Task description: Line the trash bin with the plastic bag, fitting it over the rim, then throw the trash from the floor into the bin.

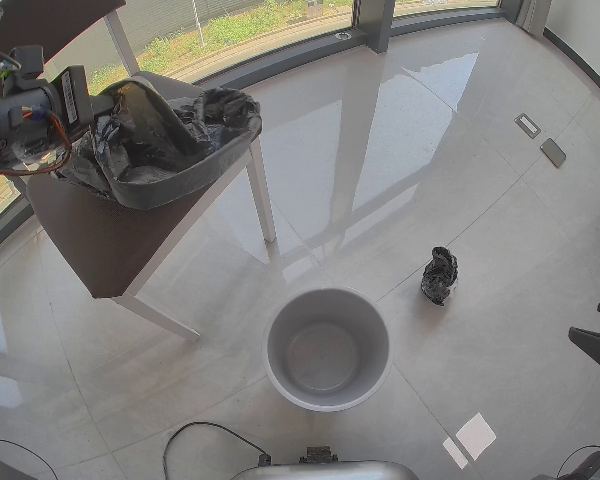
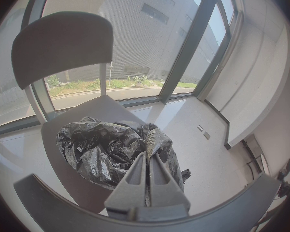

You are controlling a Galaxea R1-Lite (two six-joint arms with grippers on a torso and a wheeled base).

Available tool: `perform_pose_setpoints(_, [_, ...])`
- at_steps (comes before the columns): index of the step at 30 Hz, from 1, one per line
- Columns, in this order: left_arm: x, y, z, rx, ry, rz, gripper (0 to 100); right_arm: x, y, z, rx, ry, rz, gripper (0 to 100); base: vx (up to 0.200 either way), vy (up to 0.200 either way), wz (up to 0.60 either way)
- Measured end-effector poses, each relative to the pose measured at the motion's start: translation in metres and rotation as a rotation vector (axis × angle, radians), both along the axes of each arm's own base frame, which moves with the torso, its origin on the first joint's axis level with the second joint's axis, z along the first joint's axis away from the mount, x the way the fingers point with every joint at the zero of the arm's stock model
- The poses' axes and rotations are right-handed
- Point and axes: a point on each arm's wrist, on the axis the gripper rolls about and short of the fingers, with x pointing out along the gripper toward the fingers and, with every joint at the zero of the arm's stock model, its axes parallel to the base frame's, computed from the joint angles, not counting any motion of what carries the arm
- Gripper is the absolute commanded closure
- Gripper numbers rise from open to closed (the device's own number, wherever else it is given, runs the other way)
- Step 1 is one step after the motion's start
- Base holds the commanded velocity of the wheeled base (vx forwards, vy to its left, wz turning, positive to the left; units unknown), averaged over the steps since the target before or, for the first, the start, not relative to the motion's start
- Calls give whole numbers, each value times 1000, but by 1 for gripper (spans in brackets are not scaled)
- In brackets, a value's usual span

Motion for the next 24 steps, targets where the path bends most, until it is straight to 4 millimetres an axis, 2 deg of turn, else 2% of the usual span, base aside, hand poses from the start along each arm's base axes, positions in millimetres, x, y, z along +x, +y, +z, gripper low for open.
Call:
perform_pose_setpoints(6, [-24, -11, 20, -5, -34, -97, 100, 38, 5, 3, -56, 52, 49, 0, 0, 0, 0])
perform_pose_setpoints(12, [-44, -16, 33, -30, -72, -177, 100, 71, 12, 1, 5, 88, 54, 0, 0, 0, 0])
perform_pose_setpoints(24, [-57, -18, 48, -57, -104, -194, 100, 125, 50, 22, 52, 106, 184, 0, 0, 0, 0])
